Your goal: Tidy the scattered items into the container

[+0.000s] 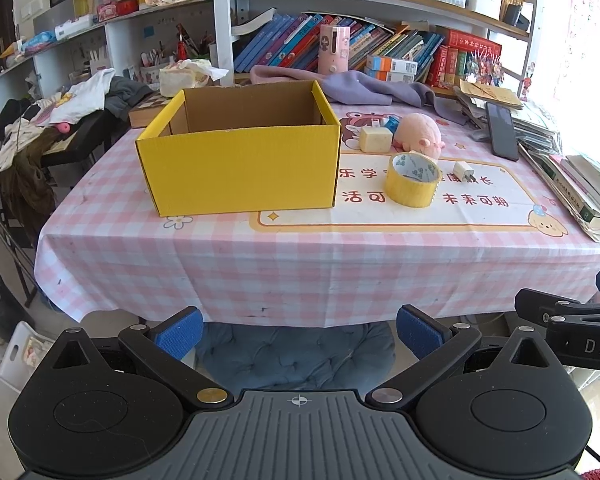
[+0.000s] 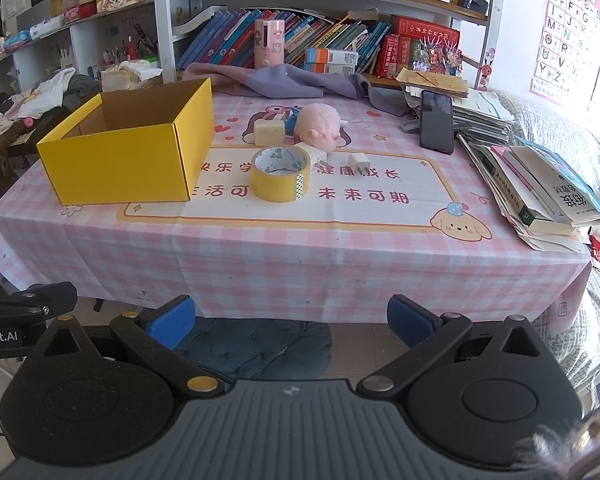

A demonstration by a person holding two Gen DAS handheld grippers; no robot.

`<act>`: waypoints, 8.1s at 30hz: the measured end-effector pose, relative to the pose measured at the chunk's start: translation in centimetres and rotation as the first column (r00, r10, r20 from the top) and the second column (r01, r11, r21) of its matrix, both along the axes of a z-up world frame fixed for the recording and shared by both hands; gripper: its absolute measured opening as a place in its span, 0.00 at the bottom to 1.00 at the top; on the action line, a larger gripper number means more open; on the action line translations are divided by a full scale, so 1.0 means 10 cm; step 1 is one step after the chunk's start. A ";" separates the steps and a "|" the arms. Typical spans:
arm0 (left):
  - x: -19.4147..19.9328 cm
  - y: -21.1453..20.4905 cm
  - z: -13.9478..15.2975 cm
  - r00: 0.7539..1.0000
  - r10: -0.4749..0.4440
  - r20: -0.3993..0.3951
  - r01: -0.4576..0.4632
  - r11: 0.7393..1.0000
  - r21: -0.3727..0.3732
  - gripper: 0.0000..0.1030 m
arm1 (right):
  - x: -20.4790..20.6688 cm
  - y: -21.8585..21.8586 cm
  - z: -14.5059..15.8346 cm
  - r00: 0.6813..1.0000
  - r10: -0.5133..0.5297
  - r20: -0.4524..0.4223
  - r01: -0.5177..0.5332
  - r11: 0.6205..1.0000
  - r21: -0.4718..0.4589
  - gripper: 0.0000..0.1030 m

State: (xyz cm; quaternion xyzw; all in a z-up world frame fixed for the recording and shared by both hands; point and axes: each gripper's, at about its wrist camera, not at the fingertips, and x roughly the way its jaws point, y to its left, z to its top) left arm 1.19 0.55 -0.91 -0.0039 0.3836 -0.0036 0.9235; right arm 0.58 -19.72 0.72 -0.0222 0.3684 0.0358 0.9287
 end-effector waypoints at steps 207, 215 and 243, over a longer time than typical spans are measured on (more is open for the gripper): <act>0.48 0.47 0.05 0.963 -0.269 0.028 0.271 0.961 -0.064 0.81 | 0.49 0.72 0.02 0.987 0.155 -0.048 -0.150 0.984 0.098 0.24; 0.32 0.80 0.09 0.980 -0.193 0.040 0.196 0.978 -0.069 0.81 | 0.41 1.03 0.08 0.972 0.231 -0.039 -0.226 0.969 0.097 0.24; 0.56 1.35 0.54 0.975 -0.097 0.200 0.106 0.994 -0.033 0.81 | 0.97 1.55 0.48 0.931 0.347 0.114 -0.354 0.934 0.054 0.24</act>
